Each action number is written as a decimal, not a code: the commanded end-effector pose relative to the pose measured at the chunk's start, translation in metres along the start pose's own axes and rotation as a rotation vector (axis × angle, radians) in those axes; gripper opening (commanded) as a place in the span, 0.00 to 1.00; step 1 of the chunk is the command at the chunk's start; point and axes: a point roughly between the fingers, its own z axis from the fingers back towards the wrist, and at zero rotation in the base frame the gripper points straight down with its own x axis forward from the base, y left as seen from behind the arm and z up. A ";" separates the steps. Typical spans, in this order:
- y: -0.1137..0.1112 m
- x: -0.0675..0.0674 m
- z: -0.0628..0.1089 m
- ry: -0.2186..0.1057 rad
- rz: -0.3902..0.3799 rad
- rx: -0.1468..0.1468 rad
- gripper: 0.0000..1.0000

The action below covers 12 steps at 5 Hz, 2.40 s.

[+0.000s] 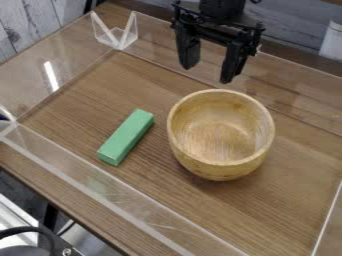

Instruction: Put the green block in the brown bowl

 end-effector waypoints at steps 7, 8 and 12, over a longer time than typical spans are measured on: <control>0.097 -0.064 -0.068 -0.020 0.023 -0.004 1.00; 0.095 -0.062 -0.075 -0.020 0.021 -0.010 1.00; 0.083 -0.052 -0.084 -0.037 0.006 -0.032 1.00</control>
